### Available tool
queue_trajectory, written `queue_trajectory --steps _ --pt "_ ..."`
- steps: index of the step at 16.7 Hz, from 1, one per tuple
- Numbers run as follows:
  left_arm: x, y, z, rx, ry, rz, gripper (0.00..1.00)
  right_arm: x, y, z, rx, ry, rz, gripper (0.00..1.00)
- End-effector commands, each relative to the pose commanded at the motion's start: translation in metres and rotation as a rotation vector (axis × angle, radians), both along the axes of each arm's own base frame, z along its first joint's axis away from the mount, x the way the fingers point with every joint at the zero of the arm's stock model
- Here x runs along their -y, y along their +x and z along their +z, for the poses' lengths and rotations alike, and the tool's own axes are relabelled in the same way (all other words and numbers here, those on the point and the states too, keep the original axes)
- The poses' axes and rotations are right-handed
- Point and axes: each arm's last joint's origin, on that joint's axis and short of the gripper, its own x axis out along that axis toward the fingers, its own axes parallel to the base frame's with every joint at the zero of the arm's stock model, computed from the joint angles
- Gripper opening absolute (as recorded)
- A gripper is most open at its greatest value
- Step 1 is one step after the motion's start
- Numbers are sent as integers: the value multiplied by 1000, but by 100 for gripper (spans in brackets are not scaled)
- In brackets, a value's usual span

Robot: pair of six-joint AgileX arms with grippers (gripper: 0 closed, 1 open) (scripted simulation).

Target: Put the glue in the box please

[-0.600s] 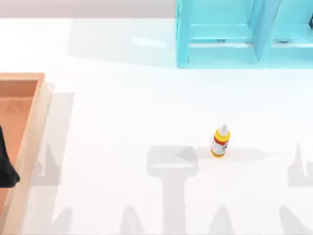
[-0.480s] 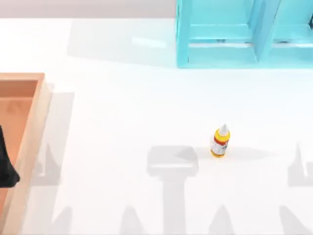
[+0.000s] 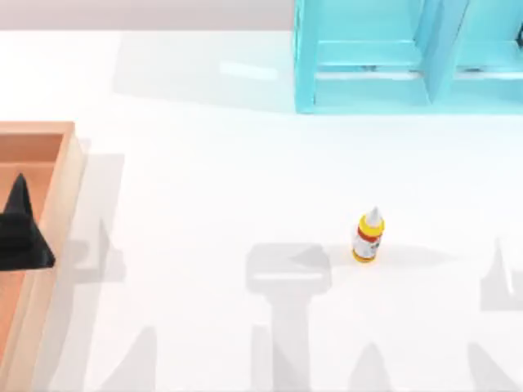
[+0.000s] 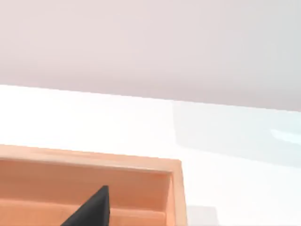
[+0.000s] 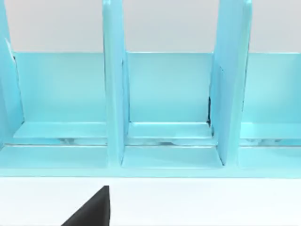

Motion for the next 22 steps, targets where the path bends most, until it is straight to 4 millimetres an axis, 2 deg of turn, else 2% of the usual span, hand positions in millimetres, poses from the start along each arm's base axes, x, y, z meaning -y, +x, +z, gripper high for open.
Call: queue_trajectory --steps 3,6,9,12,14,17,19,22 --pt "25 25 16 -83 -30 2 100 0 0 0 0 0 0 100" --pt "66 54 26 -146 -42 5 100 0 0 0 0 0 0 100" --pt "125 77 21 -185 -33 9 100 0 0 0 0 0 0 100" --pt "193 85 1 -194 -12 11 100 0 0 0 0 0 0 100" --pt "239 80 -21 -188 5 9 100 0 0 0 0 0 0 100" --pt "297 58 -61 -163 28 3 100 0 0 0 0 0 0 100" --pt "326 39 -89 -142 43 -4 100 0 0 0 0 0 0 100" --pt "355 12 -126 -113 58 -16 100 0 0 0 0 0 0 100"
